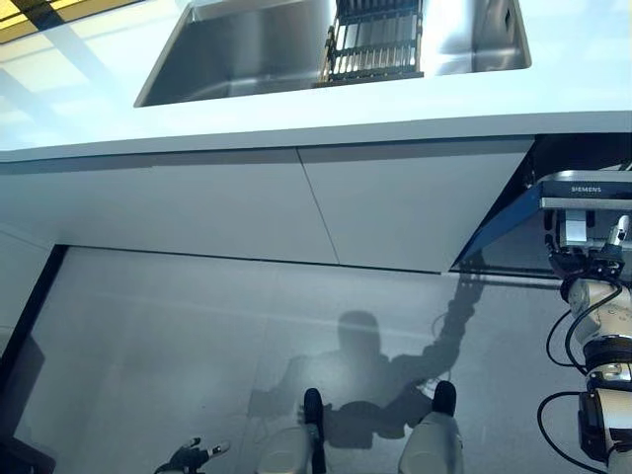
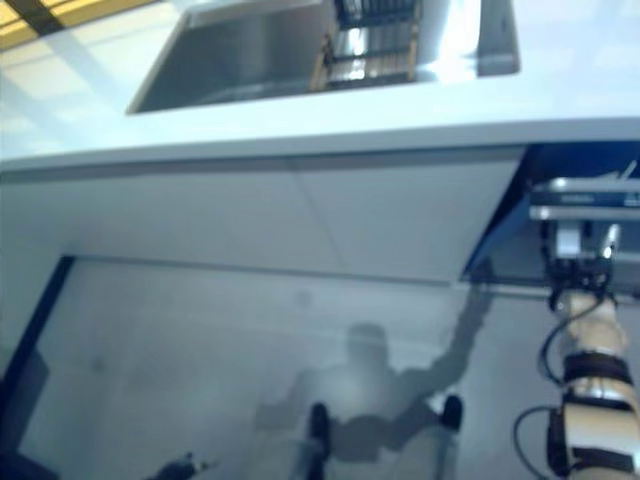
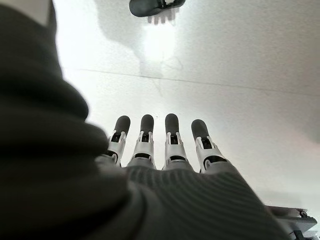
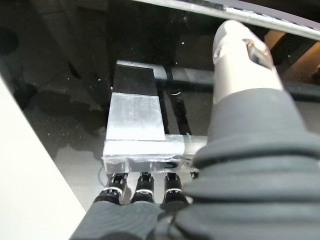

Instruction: Take plates into dishwasher

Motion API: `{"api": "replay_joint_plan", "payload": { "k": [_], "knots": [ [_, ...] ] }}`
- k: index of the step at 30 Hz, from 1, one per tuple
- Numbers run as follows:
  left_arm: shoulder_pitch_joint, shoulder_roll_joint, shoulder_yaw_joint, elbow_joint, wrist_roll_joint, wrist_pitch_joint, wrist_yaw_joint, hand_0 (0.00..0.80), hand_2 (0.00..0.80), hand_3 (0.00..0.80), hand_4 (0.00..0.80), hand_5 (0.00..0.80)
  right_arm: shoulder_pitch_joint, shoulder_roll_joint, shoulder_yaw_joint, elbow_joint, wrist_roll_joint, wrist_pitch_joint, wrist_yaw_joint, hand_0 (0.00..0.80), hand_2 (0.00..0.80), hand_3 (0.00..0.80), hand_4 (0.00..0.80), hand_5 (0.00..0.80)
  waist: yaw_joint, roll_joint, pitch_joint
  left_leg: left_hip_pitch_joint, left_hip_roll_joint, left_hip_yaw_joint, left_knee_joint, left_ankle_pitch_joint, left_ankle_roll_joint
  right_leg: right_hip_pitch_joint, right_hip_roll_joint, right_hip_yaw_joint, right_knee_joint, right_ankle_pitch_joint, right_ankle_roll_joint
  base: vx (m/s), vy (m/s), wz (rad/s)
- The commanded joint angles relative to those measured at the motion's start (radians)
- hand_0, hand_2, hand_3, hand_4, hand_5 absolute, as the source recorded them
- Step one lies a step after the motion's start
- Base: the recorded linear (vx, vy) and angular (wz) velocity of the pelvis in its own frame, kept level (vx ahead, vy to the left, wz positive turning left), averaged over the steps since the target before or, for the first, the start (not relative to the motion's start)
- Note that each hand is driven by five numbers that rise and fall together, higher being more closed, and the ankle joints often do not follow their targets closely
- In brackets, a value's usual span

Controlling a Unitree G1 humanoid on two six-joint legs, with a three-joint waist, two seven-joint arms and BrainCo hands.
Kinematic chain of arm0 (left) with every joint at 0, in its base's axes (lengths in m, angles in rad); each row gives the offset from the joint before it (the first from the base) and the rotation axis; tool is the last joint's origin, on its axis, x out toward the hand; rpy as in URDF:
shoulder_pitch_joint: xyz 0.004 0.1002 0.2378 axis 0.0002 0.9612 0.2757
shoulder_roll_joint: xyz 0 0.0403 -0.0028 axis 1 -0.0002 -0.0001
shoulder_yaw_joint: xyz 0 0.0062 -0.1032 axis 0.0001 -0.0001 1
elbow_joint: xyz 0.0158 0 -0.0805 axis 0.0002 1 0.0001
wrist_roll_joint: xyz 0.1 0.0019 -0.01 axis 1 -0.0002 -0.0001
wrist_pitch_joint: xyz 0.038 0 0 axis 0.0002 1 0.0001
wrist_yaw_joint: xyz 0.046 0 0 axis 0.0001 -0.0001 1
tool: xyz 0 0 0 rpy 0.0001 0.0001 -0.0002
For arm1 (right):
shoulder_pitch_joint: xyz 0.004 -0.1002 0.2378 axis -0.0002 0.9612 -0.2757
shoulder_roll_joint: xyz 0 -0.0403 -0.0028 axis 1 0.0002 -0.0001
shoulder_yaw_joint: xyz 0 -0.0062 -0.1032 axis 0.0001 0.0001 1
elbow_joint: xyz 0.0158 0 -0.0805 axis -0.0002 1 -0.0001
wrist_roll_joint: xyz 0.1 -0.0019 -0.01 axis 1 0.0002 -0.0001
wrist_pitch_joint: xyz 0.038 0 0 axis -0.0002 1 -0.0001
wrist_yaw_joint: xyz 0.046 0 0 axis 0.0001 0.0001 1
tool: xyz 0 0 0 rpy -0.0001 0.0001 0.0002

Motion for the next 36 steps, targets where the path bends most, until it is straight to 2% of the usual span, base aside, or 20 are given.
{"api": "replay_joint_plan", "payload": {
  "k": [1, 8, 13, 28, 36],
  "knots": [
    [-0.001, 0.081, -0.057, 0.011, -0.040, -0.014, 0.006, 0.000, 0.000, 0.000, 0.000, 0.000, -0.453, -0.192, 0.021, -0.049, -0.037, -0.038, 0.179, 0.000, 0.000, 0.000, 0.000, 0.000, 0.095, -0.038, -0.064, 0.084, 0.081, -0.016, 0.002, -0.047, -0.004, -0.068, -0.005, 0.001, 0.142, -0.068, -0.022, 0.030, 0.002, 0.00],
    [0.011, 0.087, -0.053, 0.011, -0.048, -0.023, -0.001, 0.000, 0.000, 0.000, 0.000, 0.000, -0.474, -0.191, 0.042, -0.068, -0.021, -0.057, 0.268, 0.000, 0.000, 0.000, 0.000, 0.000, 0.101, -0.036, -0.067, 0.072, 0.082, -0.021, -0.007, -0.034, -0.006, -0.046, 0.003, 0.000, 0.121, -0.077, -0.024, 0.016, 0.002, 0.01],
    [0.015, 0.092, -0.046, 0.006, -0.030, -0.026, -0.003, 0.000, 0.000, 0.000, 0.000, 0.000, -0.461, -0.187, 0.028, -0.067, -0.054, -0.044, 0.249, 0.000, 0.000, 0.000, 0.000, 0.000, 0.105, -0.044, -0.075, 0.067, 0.086, -0.024, -0.004, -0.029, -0.008, -0.022, 0.008, -0.004, 0.103, -0.077, -0.024, 0.022, -0.014, 0.02],
    [0.004, 0.104, -0.041, 0.014, -0.026, -0.028, 0.009, 0.000, 0.000, 0.000, 0.000, 0.000, -0.375, -0.143, -0.002, -0.005, -0.100, 0.032, 0.242, 0.000, 0.000, 0.000, 0.000, 0.000, 0.104, -0.073, -0.082, 0.070, 0.106, 0.003, 0.005, -0.027, -0.009, 0.039, 0.022, -0.009, 0.008, -0.032, -0.011, -0.023, -0.017, 0.02],
    [0.002, 0.105, -0.020, 0.004, 0.006, -0.027, 0.014, 0.000, 0.000, 0.000, 0.000, 0.000, -0.286, -0.110, -0.026, 0.025, -0.243, 0.099, 0.214, 0.000, 0.000, 0.000, 0.000, 0.000, 0.104, -0.104, -0.105, 0.085, 0.124, 0.019, 0.033, -0.044, -0.012, 0.086, 0.027, -0.018, -0.029, -0.020, -0.007, -0.013, -0.006, 0.00]
  ]
}}
